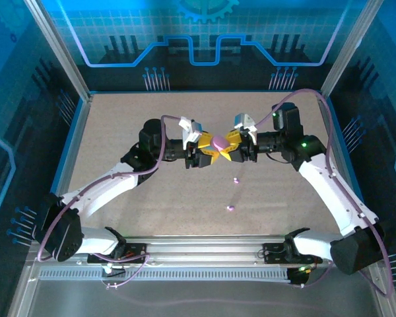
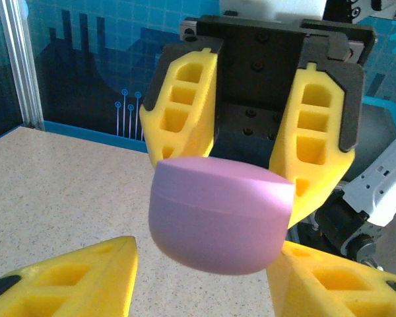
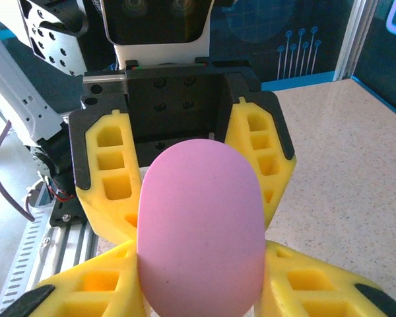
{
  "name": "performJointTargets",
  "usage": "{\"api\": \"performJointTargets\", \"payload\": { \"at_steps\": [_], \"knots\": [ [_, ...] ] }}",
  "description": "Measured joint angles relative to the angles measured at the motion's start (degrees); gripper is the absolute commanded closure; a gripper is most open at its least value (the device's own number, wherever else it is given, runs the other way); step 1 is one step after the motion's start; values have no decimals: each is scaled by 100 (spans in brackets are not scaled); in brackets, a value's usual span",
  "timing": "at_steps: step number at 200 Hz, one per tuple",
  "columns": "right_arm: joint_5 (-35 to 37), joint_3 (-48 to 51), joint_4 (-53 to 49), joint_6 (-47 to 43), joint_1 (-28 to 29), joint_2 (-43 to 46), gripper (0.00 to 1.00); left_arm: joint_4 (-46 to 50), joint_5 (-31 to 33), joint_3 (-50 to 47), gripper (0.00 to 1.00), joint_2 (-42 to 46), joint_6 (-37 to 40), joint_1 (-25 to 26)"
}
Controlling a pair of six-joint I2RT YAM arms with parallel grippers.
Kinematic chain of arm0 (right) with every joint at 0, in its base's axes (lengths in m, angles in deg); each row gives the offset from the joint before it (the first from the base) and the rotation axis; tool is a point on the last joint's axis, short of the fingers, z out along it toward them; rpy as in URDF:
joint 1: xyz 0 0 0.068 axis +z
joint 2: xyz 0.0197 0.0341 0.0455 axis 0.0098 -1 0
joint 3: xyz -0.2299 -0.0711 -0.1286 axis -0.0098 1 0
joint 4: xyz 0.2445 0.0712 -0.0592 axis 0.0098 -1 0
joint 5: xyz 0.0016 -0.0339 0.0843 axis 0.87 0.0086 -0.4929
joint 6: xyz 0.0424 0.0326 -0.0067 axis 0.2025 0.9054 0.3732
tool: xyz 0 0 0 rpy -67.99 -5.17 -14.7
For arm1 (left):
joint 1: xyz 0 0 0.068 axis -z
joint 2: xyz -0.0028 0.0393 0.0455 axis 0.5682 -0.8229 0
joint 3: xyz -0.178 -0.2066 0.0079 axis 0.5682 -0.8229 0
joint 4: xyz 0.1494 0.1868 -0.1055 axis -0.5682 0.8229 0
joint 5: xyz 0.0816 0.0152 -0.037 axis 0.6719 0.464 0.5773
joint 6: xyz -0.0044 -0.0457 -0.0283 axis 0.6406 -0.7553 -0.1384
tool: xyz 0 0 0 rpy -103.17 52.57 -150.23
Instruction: Insert the wireless bluetooth earbuds into the charging case
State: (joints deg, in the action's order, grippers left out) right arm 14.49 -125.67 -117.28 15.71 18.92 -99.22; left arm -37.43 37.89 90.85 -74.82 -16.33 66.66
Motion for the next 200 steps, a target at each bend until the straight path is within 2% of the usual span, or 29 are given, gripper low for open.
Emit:
{"api": "performJointTargets", "payload": {
  "at_steps": [113,166,200],
  "knots": [
    [-66,-352,-750,-549,17,-310,62,313,-201,184,50,-2,35,0],
    [-98,-444,-916,-651,37,-389,62,505,-356,282,65,-35,83,-28],
    [-94,-444,-940,-599,33,-389,58,632,-382,313,73,-35,205,-33]
  ]
}}
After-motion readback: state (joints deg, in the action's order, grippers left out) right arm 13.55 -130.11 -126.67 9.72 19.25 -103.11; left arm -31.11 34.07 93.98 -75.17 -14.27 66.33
